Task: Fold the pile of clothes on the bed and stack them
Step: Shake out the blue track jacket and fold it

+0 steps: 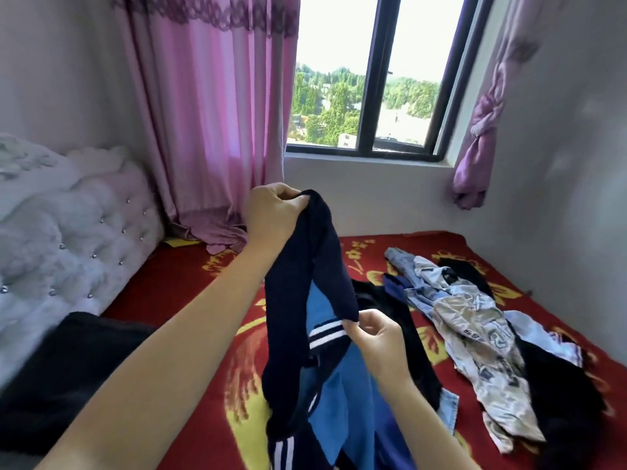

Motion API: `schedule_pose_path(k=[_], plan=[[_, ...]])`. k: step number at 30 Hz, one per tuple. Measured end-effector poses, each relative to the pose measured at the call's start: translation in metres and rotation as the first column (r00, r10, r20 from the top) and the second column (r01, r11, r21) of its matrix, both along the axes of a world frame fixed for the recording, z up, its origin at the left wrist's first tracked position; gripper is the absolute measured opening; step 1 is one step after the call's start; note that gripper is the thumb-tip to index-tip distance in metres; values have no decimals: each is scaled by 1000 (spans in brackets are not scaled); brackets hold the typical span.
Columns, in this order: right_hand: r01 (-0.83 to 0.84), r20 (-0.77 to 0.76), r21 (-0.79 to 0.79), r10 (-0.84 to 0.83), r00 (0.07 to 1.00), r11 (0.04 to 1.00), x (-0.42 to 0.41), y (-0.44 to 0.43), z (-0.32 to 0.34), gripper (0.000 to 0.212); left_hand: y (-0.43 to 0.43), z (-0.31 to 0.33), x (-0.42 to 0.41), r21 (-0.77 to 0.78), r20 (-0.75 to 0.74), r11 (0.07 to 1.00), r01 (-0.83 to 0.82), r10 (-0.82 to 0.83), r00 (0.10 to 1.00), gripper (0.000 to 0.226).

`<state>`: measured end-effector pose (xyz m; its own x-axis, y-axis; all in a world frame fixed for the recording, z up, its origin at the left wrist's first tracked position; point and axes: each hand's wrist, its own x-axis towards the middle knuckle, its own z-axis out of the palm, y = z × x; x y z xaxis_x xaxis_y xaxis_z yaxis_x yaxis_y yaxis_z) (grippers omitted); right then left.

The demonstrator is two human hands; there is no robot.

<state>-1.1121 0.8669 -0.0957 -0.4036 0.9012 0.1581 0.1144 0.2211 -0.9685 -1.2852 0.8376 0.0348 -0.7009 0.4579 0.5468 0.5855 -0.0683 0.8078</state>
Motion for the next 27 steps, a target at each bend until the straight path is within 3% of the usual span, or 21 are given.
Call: schedule_pose_path(k=[3, 6, 9, 12, 15, 18, 20, 22, 27], plan=[[23, -165, 92, -7, 986, 996, 3, 34, 54, 23, -15, 8, -28, 81, 149, 993, -81, 69, 986, 5], [-30, -171, 275, 79, 982, 961, -11, 59, 127, 24, -42, 12, -50, 181, 256, 970, -163, 114, 960, 14], [-207, -111, 349, 260, 959, 914, -31, 58, 179, 23, -76, 11, -59, 199, 231, 964, -175, 127, 965, 17], [-393, -129, 360, 462, 877, 846, -50, 54, 200, 22, -107, 7, -59, 132, 175, 986, -102, 78, 981, 35], [-557, -1, 350, 594, 804, 753, -76, 44, 191, 19, -119, 9, -47, 35, 113, 998, 48, -52, 992, 40], [-656, 173, 344, 641, 748, 672, -98, 28, 160, 20, -107, 1, -37, -250, 59, 949, 193, -184, 981, 47], [-652, 129, 287, 646, 753, 702, -107, 26, 137, 21, -98, -10, -33, -317, 131, 926, 203, -169, 977, 35], [-622, 32, 194, 629, 777, 759, -109, 32, 119, 20, -94, -23, -30, -275, 225, 936, 221, -161, 961, 14], [-574, -70, 68, 578, 813, 816, -102, 44, 91, 20, -77, -41, -15, -229, 277, 941, 250, -183, 943, 13]])
